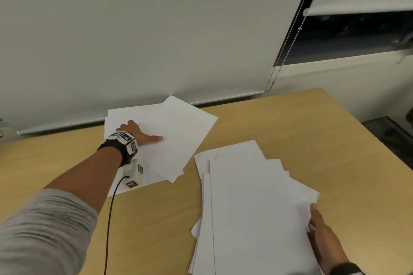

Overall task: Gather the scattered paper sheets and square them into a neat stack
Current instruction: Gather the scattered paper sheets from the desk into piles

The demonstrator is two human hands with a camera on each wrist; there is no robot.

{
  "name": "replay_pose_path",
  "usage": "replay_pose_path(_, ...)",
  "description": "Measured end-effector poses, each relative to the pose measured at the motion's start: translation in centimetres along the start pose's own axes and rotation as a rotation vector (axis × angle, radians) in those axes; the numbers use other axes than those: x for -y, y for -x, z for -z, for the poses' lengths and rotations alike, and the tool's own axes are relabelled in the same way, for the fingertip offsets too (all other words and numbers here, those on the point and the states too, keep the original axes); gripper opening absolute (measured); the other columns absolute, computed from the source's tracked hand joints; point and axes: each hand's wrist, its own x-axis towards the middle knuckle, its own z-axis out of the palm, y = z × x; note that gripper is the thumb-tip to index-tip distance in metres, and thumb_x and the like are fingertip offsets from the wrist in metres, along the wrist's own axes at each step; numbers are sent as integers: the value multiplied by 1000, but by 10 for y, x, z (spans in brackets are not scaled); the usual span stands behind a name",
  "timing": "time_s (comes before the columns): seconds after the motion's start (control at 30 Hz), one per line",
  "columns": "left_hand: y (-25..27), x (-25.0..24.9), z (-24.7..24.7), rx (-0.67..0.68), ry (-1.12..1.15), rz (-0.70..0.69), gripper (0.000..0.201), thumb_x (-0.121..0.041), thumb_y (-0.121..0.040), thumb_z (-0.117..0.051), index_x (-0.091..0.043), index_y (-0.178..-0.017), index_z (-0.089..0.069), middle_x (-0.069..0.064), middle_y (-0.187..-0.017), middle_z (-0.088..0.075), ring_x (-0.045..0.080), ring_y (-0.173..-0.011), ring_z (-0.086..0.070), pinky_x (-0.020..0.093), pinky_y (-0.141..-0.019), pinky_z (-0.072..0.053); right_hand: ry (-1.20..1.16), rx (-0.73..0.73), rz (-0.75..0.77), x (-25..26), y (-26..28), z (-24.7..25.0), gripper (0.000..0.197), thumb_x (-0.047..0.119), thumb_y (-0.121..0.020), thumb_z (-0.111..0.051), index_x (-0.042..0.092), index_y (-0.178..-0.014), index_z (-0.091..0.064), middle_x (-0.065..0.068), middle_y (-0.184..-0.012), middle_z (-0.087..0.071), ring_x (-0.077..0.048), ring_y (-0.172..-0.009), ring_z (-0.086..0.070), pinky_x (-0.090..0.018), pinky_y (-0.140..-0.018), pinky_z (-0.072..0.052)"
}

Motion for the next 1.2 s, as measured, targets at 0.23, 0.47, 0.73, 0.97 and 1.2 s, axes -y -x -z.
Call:
replay_pose_path(0.23,-18,-4,-8,50,16,-9,120,-56,-47,-88,1,-138,-34,19,-138,-48,38,-126,-48,45,-104,-43,109,-6,12,7,16,-16,40,49,-95,-38,13,-88,-51,4,-77,-53,-16,-70,-52,-33,-65,-40)
replay_pose_path(0.47,4,-3,-12,-20,110,4,98,-33,-65,-87,-3,-140,-32,20,-140,-44,38,-130,-44,46,-104,-41,179,-9,42,-3,7,-13,46,52,-93,-42,8,-102,-53,-10,-96,-56,-29,-84,-54,-31,-59,-37)
replay_pose_path(0.73,38,13,-16,-81,278,-79,43,-22,-82,-73,-1,-118,-62,21,-119,-66,37,-107,-63,35,-84,-50,209,54,84,-7,7,-9,45,48,-93,-45,8,-81,-61,-12,-79,-61,-28,-70,-58,-32,-57,-41)
replay_pose_path(0.97,60,46,32,-211,762,16,49,-16,-87,-69,5,-129,-54,23,-131,-59,38,-118,-57,40,-97,-47,202,55,102,-9,14,-8,42,48,-93,-47,10,-79,-60,-11,-82,-63,-29,-76,-60,-32,-61,-44)
replay_pose_path(1.2,71,101,10,-50,768,254,58,-18,-78,-77,6,-126,-55,23,-126,-62,40,-111,-61,47,-95,-50,196,51,108,-11,15,-10,44,51,-92,-48,9,-97,-60,-11,-91,-63,-31,-85,-61,-36,-69,-46)
